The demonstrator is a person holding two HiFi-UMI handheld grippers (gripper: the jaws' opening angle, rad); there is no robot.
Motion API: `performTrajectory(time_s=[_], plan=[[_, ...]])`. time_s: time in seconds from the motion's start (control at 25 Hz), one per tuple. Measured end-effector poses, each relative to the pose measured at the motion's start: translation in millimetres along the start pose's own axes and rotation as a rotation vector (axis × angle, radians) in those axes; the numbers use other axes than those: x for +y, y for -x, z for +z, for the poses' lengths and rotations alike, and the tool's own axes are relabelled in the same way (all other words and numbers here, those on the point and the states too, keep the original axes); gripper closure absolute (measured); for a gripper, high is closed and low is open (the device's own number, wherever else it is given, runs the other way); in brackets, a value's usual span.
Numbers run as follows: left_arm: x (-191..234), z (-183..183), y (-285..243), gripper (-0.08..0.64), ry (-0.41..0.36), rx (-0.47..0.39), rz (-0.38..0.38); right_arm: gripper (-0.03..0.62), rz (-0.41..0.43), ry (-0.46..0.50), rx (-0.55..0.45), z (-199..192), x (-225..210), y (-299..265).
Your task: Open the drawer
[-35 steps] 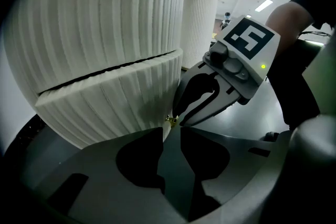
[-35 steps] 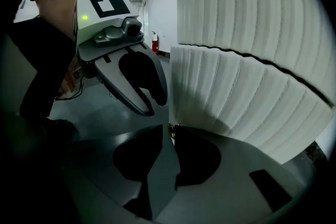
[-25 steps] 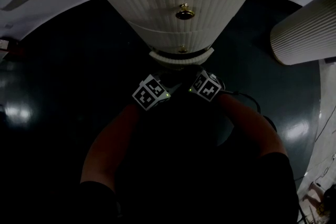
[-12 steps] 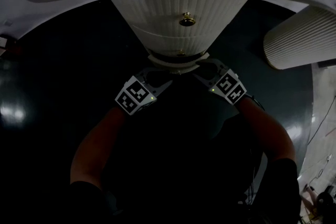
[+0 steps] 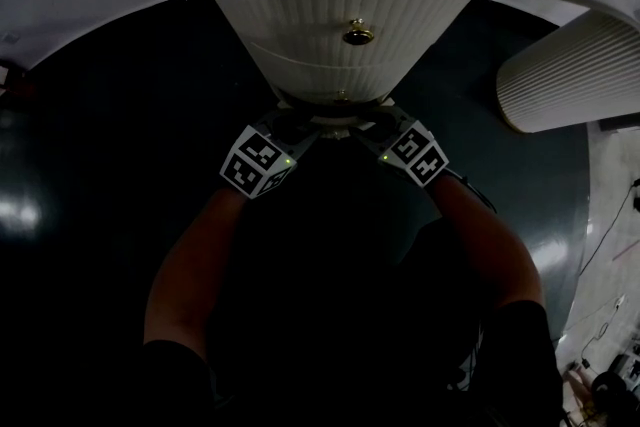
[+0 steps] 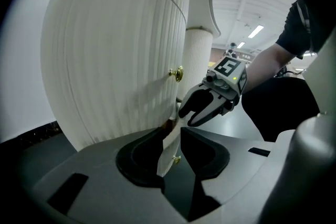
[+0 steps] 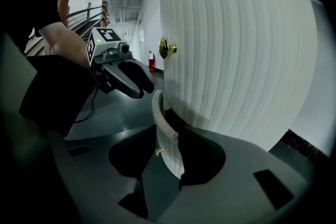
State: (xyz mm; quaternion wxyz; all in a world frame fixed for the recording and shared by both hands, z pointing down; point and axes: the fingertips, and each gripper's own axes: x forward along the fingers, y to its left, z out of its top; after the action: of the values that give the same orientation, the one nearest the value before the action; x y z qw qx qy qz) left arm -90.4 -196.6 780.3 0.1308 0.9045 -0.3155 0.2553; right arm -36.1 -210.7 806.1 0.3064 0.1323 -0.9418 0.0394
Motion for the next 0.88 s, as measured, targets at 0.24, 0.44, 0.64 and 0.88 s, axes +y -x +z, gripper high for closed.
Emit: performTrajectory(time_s=[0.24, 0.44, 0.64, 0.88], plan=[[1.3, -8.5, -2.9, 0.448, -0.009, 0.027, 0.000, 0.500, -0.012, -0.005, -0.008, 2.1, -3.0, -0.2], [-1.0, 4.0, 4.2, 0.448, -0.008, -0.016, -0.003, 0.502, 0.049, 0.027, 0.026, -2.2, 8.7, 2.4], [-14.5, 16.9, 20.8, 0.449, -0.008, -0.053, -0.022, 0.506, 0.114, 0.002, 0.045, -11.5, 26.4, 11.9], [-32.1, 27.4, 46.2, 0.457, -0.051, -0.079, -0.031, 0.520, 0.210, 0.026, 0.131, -25.2, 65.9, 24.2]])
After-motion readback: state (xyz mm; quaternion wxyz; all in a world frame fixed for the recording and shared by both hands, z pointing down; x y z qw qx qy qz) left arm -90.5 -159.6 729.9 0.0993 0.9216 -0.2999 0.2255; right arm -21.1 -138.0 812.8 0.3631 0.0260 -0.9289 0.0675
